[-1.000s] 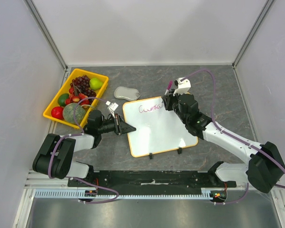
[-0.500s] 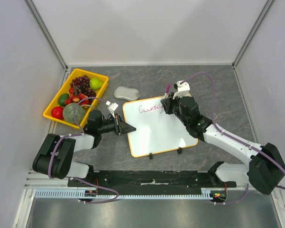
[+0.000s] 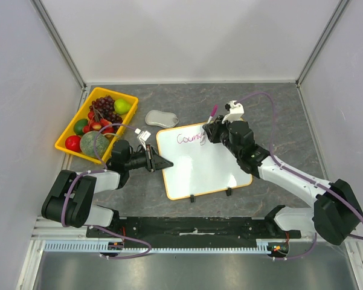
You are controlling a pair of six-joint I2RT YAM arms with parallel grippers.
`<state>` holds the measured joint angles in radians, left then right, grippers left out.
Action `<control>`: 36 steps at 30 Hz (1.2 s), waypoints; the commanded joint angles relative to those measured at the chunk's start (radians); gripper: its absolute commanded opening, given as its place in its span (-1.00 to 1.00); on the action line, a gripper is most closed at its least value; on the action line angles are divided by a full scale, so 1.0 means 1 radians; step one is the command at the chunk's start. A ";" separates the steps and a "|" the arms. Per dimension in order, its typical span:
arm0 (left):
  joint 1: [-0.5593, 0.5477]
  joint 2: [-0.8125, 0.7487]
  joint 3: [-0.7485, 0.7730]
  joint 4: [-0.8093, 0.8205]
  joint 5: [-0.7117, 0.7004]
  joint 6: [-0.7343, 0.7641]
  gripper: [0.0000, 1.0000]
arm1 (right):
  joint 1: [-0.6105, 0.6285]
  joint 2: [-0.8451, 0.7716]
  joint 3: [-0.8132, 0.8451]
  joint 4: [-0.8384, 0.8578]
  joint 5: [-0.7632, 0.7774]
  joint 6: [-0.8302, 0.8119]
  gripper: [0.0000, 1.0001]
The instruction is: Write a sentence on the whiteboard
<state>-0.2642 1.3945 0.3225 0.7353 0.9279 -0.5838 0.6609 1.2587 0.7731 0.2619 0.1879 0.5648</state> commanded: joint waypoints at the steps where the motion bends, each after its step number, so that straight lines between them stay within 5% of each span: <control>1: -0.013 0.006 0.003 -0.020 -0.024 0.110 -0.96 | -0.033 -0.064 0.005 0.080 -0.022 0.058 -1.00; 36: -0.015 0.005 0.004 -0.022 -0.026 0.110 -0.96 | -0.076 -0.007 0.035 0.044 0.104 -0.028 -1.00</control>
<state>-0.2657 1.3941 0.3225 0.7357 0.9276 -0.5835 0.5972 1.2518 0.7731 0.3080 0.2272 0.5728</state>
